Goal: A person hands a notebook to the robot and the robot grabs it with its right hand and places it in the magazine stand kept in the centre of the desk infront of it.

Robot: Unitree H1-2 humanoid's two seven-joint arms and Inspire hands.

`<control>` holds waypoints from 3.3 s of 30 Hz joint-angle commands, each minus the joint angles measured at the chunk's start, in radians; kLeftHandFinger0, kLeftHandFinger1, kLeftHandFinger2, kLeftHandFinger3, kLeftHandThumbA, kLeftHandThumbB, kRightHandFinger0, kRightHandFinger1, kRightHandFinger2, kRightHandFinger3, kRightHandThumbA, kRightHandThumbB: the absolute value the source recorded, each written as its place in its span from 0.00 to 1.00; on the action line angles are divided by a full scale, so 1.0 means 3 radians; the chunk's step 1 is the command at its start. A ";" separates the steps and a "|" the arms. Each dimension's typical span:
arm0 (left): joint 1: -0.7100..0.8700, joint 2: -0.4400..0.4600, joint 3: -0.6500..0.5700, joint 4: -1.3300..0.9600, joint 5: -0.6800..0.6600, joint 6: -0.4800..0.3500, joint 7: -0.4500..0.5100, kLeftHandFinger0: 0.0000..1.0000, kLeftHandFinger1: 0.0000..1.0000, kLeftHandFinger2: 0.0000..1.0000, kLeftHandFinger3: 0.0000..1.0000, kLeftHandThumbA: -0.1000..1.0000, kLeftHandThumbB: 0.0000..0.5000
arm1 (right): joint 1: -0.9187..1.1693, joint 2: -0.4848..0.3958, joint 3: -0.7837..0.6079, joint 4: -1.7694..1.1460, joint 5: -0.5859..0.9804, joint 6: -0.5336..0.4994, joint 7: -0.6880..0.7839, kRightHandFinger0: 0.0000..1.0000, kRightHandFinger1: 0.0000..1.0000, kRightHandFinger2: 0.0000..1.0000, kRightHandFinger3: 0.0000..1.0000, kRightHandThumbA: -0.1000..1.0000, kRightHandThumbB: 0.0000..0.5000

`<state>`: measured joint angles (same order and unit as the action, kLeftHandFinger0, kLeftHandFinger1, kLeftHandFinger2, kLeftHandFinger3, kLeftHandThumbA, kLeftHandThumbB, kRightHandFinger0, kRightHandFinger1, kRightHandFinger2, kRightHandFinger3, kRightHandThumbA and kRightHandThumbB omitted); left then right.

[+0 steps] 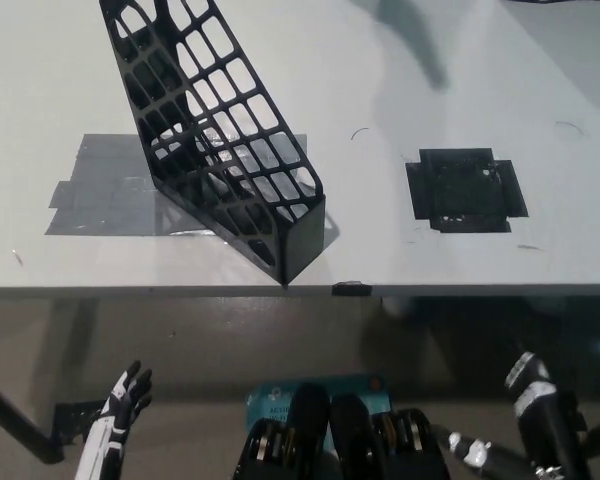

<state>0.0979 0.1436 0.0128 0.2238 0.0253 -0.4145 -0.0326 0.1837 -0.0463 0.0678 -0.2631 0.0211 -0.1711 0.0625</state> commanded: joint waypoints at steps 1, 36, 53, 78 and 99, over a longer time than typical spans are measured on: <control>-0.0050 0.0025 -0.0008 -0.0188 0.0048 -0.0185 0.0016 1.00 1.00 1.00 1.00 1.00 1.00 | -0.0198 0.0040 -0.0175 -0.0504 0.0028 -0.0069 -0.0142 1.00 1.00 1.00 1.00 1.00 0.56; -0.0103 0.0071 0.0010 -0.0104 0.0136 -0.0185 0.0028 1.00 1.00 1.00 1.00 1.00 1.00 | -0.1773 0.0185 -0.0278 0.0006 -0.0263 0.0680 -0.0361 1.00 1.00 1.00 1.00 1.00 0.59; -0.0105 0.0106 0.0001 -0.0139 0.0196 -0.0185 0.0033 1.00 1.00 1.00 1.00 1.00 1.00 | -0.2316 -0.0016 -0.0300 0.0632 -0.0343 0.0690 -0.0389 1.00 1.00 1.00 1.00 1.00 0.70; -0.0182 0.0153 -0.0001 -0.0148 0.0180 -0.0185 -0.0021 1.00 1.00 1.00 1.00 1.00 1.00 | -0.2813 0.0161 -0.0380 0.1176 -0.0583 0.1066 -0.0730 0.00 0.00 0.05 0.04 0.98 0.00; -0.0213 0.0160 0.0000 -0.0116 0.0146 -0.0185 -0.0021 0.94 0.96 0.91 1.00 1.00 1.00 | -0.2856 0.0352 -0.0599 0.0969 -0.0184 0.1046 -0.0724 0.00 0.00 0.28 0.29 1.00 0.02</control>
<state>0.0449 0.1724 0.0116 0.2011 0.0812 -0.4328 -0.0331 -0.6059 0.0441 -0.0954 0.0902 -0.0920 0.1734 -0.1529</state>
